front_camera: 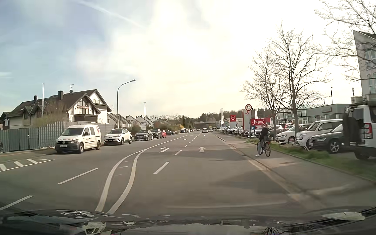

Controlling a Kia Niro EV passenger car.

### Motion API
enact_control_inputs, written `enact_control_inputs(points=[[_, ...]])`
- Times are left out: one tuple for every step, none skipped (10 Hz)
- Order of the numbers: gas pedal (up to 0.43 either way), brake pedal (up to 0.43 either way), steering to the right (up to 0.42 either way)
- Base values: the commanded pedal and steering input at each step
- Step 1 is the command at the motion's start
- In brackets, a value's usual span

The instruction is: Follow the waypoints while adhering to traffic rules and regulations

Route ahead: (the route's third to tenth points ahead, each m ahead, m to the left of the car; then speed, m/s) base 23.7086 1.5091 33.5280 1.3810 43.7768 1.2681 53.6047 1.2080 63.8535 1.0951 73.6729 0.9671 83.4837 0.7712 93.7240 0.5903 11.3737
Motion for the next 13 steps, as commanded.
enact_control_inputs(points=[[0.098,0.000,0.011],[0.098,0.000,0.009],[0.098,0.000,0.008],[0.098,0.000,0.008],[0.098,0.000,0.008],[0.098,0.000,0.007],[0.098,0.000,0.004],[0.098,0.000,0.002],[0.110,0.000,0.002],[0.118,0.000,0.002],[0.118,0.000,0.001],[0.118,0.000,-0.002],[0.118,0.000,-0.004]])
